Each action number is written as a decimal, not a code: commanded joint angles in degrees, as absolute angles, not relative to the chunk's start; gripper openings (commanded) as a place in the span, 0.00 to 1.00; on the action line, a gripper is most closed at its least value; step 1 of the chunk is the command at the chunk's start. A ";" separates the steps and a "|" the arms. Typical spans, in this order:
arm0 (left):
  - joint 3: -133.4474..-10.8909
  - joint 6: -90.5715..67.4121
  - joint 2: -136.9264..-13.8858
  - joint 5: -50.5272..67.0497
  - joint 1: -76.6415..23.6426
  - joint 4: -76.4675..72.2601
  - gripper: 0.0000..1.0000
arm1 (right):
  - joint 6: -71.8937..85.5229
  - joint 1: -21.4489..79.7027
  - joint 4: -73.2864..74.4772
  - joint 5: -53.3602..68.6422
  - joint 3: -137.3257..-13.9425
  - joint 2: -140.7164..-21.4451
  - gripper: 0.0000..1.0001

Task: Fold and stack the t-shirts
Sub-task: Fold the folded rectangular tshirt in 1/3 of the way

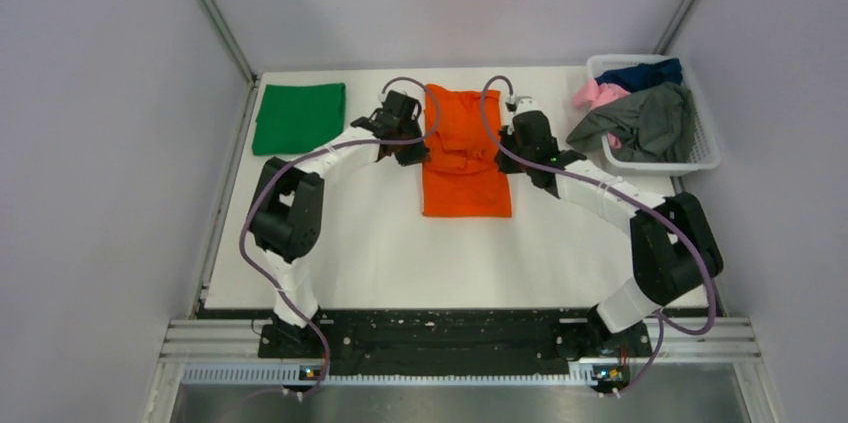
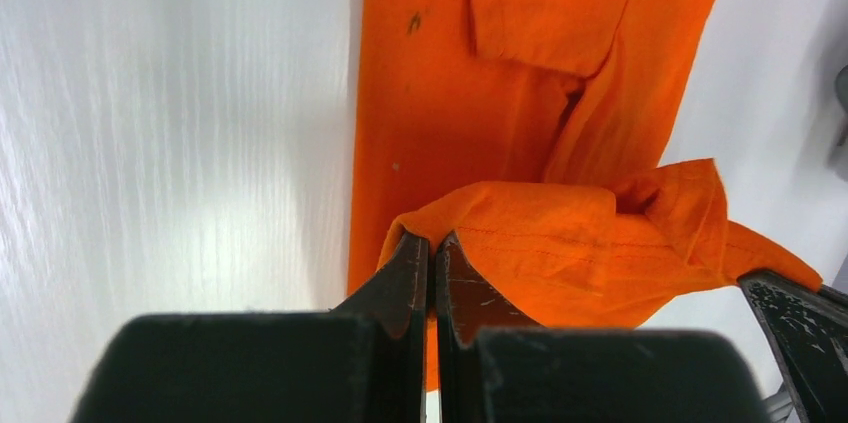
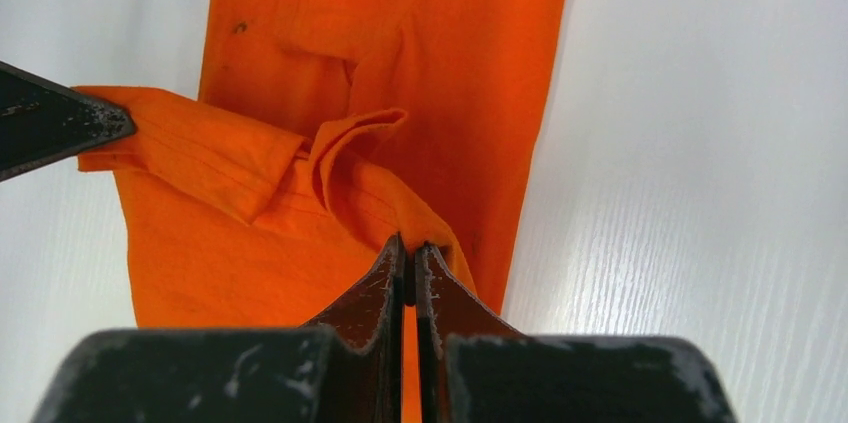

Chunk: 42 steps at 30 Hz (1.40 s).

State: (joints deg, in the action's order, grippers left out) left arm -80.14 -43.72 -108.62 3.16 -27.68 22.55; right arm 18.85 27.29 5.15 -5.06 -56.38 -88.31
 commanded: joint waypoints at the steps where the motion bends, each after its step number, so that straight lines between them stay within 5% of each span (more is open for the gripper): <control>1: -85.48 -40.97 -112.20 6.74 -26.47 22.06 0.01 | 16.36 24.85 1.98 -0.96 -60.40 -91.38 0.00; 7: -90.34 -40.01 -117.57 9.49 -25.52 23.87 0.04 | 17.67 23.15 0.84 1.42 -62.07 -96.05 0.00; 13: -94.39 -39.62 -119.45 9.18 -23.90 22.56 0.37 | 20.48 21.07 1.58 0.18 -67.30 -100.64 0.07; 15: -97.34 -40.25 -120.62 10.43 -22.77 20.75 0.51 | 22.57 19.60 2.13 0.57 -70.94 -102.82 0.16; 18: -103.81 -40.29 -122.13 10.84 -21.39 23.43 0.76 | 24.20 18.02 4.84 2.51 -75.98 -104.78 0.55; 21: -103.99 -39.52 -120.27 8.95 -20.82 24.45 0.96 | 23.40 17.75 5.65 2.62 -75.36 -103.59 0.69; 29: -86.06 -39.59 -107.42 8.31 -20.73 22.80 0.99 | 14.26 20.43 0.51 21.15 -60.19 -94.08 0.89; 34: -66.99 -42.18 -96.15 7.42 -20.78 17.50 0.99 | 8.29 28.25 -4.20 17.74 -53.23 -90.57 0.91; 42: -48.67 -46.54 -83.72 7.03 -21.34 13.08 0.99 | 8.19 29.76 -5.48 15.96 -63.94 -102.70 0.91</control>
State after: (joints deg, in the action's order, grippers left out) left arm -51.94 -44.23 -88.55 7.60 -20.82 18.79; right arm 9.72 30.20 -0.86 16.27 -56.16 -96.57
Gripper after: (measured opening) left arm 0.987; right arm 0.908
